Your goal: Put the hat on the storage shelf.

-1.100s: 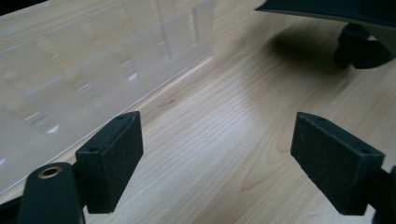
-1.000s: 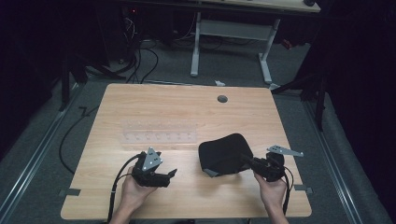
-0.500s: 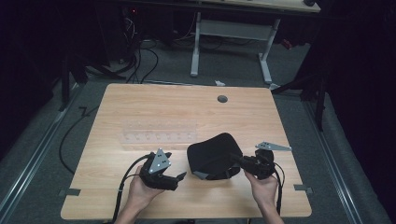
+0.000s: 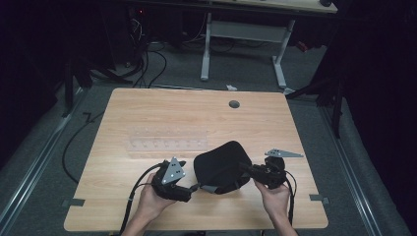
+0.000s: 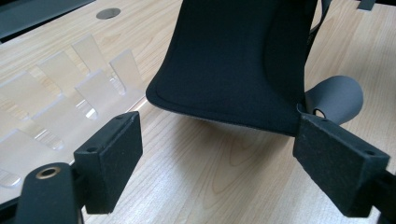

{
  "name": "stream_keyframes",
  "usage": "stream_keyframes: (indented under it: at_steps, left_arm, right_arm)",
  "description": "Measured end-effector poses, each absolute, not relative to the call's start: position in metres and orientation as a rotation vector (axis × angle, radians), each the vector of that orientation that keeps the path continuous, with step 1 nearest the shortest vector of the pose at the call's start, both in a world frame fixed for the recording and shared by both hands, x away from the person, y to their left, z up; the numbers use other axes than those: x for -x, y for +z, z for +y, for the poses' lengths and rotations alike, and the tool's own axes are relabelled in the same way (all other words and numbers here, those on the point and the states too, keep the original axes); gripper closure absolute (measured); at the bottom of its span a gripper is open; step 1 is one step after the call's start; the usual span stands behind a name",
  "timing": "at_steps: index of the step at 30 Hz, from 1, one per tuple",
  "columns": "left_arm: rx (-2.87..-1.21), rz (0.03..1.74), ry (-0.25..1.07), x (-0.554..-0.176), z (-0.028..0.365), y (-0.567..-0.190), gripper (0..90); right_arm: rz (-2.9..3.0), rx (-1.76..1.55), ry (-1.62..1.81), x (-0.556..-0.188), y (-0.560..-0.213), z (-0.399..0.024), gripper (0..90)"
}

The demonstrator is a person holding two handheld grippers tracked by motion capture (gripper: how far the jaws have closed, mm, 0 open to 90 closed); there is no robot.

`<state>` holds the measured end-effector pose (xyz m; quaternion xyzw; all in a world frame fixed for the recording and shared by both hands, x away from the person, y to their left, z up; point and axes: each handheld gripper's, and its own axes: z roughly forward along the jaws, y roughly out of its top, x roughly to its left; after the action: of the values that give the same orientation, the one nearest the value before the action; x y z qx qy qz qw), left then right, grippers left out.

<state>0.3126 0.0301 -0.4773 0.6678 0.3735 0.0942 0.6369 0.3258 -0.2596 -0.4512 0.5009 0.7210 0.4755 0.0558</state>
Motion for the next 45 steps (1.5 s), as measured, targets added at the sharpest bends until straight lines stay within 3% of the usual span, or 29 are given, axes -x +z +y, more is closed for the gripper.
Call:
stream_keyframes:
  at_steps: [14,23,33,36,45]
  left_arm:
    - [-1.535,0.836,0.250,-0.315,0.029,-0.480,16.0]
    - [-1.573,0.802,0.287,-0.317,0.021,-0.484,17.2]
    - [-1.560,0.775,0.381,-0.312,0.025,-0.483,23.1]
    - [-1.552,0.755,0.331,-0.308,0.024,-0.482,28.9]
    - [-1.587,0.764,0.354,-0.309,0.021,-0.485,39.5]
  right_arm:
    - [2.180,-1.511,1.463,-0.330,-0.444,-0.267,84.9]
    - [2.265,-1.508,1.406,-0.340,-0.451,-0.249,84.9]
    - [2.284,-1.472,1.468,-0.335,-0.448,-0.239,84.8]
    - [2.309,-1.486,1.533,-0.332,-0.447,-0.238,84.9]
    - [2.347,-1.467,1.582,-0.334,-0.449,-0.222,84.7]
